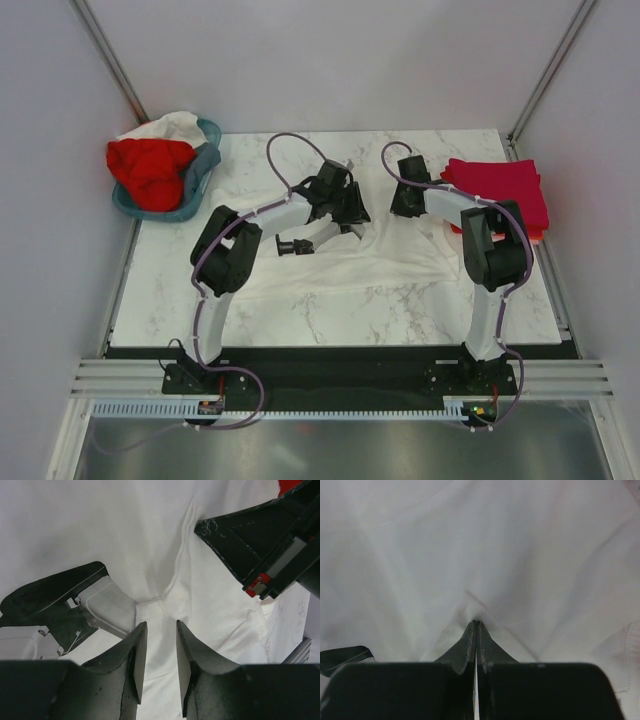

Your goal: Fold and stack the t-shirts

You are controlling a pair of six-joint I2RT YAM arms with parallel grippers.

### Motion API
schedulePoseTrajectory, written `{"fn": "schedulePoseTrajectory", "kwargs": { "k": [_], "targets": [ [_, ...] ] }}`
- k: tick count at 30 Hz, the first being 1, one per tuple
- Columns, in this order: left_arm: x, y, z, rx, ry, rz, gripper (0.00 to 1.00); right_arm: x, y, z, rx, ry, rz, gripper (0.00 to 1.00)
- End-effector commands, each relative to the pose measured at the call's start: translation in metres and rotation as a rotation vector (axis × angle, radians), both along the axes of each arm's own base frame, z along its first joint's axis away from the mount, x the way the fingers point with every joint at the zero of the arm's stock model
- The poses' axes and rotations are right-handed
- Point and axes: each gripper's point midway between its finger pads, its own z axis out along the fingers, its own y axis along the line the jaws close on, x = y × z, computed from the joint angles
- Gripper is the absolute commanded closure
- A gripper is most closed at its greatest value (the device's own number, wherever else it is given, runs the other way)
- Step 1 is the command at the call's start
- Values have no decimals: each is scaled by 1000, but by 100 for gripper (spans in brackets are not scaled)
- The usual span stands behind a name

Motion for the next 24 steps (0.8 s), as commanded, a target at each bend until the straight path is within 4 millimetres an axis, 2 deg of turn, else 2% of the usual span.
{"fn": "schedulePoseTrajectory", "kwargs": {
  "k": [1, 5, 11, 17, 21, 22, 24],
  "targets": [
    [-5, -8, -8, 55, -12, -50, 63, 3, -1, -8, -12, 17, 1, 100],
    [-10, -9, -22, 81, 6, -56, 60, 2, -1, -7, -8, 18, 2, 100],
    [-12, -16, -30, 89, 18, -80, 59, 2, 0, -8, -8, 19, 2, 100],
    [-5, -12, -37, 146, 2, -50, 59, 2, -1, -7, -7, 16, 1, 100],
    [-8, -19, -41, 131, 17, -78, 68, 1, 0, -7, -7, 18, 2, 100],
    [-7, -21, -40, 125, 18, -81, 76, 2, 0, -6, -7, 15, 2, 100],
    [-9, -23, -41, 115, 26, -92, 81, 2, 0, -7, -5, 18, 3, 100]
  ]
}}
